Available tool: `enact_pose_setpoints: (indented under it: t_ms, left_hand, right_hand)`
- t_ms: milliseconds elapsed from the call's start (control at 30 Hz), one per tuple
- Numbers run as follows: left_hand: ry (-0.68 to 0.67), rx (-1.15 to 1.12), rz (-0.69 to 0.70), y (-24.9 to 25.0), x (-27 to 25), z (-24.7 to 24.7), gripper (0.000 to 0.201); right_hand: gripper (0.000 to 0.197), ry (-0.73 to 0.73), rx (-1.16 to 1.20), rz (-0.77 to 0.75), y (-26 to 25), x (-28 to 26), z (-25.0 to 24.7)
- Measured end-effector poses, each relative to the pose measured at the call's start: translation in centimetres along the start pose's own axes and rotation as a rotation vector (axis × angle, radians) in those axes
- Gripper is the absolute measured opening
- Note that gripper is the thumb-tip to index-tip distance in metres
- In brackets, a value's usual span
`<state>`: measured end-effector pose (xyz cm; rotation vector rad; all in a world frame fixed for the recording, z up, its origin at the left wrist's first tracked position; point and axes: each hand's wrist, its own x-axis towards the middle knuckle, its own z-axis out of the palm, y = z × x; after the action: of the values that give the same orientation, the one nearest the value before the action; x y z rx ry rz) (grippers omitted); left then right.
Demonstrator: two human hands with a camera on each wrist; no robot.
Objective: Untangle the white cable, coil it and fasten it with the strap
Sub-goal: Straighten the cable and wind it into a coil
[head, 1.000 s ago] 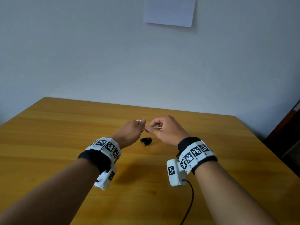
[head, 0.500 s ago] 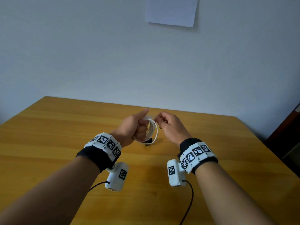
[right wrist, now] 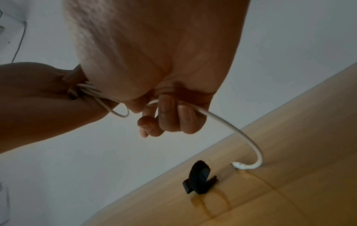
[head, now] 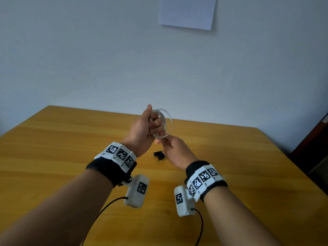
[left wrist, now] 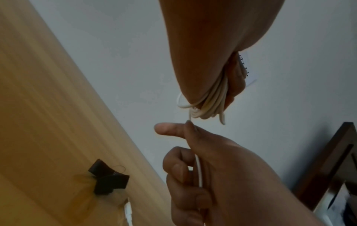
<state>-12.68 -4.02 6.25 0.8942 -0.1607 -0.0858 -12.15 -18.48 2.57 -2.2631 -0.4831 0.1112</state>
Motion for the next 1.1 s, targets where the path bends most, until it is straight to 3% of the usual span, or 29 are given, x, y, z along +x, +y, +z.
enact_pose_setpoints:
  t_ms: [233,533,633,867,1100]
  left_hand:
    - [0.174,0.384,0.156,0.1,0.7,-0.2,0.036]
    - [0.133,1.053,0.289,-1.5,1.0,-2.7,0.045]
    - [0.118,1.317,0.255,-1.9,0.6,-3.2,0.047]
    - [0.077,1.676,0.144,-2.4,-0.2,-3.7,0.042]
    - [0.013,1.613,-0.018,-2.5,-0.2,-4.3,0.041]
  right_hand:
    - [0.031,-0.109,-0.085,0.014,0.1,-0.3,0.9]
    - [0.029,-0.105,-0.175,-0.076,-0.8,-0.6,0.3]
    - [0.023,-0.114,-0.182,-0.073,-1.0,-0.6,0.0]
    - [0.021,-0.083,-0.185,-0.079,-0.9,-0.6,-1.1]
    - [0.014,0.006,-0.238,-0.091,-0.7,-0.2,-2.3]
